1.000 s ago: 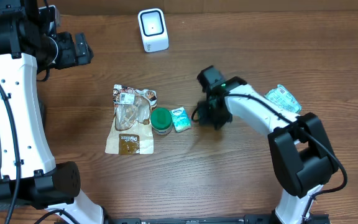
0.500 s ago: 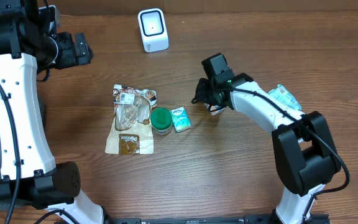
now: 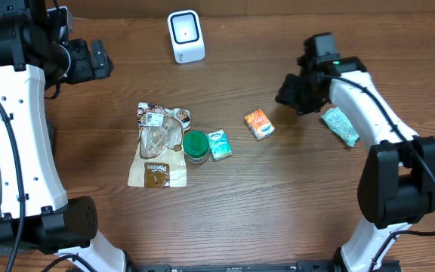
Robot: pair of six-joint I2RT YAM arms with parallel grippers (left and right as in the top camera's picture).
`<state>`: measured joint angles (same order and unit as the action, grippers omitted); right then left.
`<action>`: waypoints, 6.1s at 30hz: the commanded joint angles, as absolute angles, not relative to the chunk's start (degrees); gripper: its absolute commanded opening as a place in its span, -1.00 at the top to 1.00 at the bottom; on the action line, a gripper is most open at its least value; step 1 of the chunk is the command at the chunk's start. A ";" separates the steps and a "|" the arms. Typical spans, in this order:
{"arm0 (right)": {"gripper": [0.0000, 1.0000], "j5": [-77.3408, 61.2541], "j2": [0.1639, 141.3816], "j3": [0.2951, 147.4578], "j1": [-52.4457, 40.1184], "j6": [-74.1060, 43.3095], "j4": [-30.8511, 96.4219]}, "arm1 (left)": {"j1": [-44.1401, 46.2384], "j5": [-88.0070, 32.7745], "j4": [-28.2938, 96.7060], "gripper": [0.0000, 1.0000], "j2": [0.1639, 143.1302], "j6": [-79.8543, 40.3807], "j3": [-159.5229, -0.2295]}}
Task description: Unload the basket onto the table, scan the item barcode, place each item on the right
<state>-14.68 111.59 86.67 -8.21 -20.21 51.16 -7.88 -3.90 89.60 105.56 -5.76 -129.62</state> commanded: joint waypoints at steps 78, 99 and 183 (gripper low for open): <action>0.92 -33.91 115.92 79.70 -10.31 -4.58 55.40 | -7.86 -4.08 89.54 -0.99 105.80 -5.10 -129.47; 0.92 -89.91 107.04 80.01 -8.60 -11.57 40.16 | -7.86 -4.08 89.54 -0.99 105.80 -5.13 -129.47; 0.92 31.66 133.08 129.29 -34.00 14.96 26.55 | -7.86 -4.08 89.54 -0.99 105.80 -5.13 -129.47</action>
<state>20.27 129.05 128.88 -32.58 2.74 30.00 -7.88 -3.90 89.58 105.56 -5.76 -129.62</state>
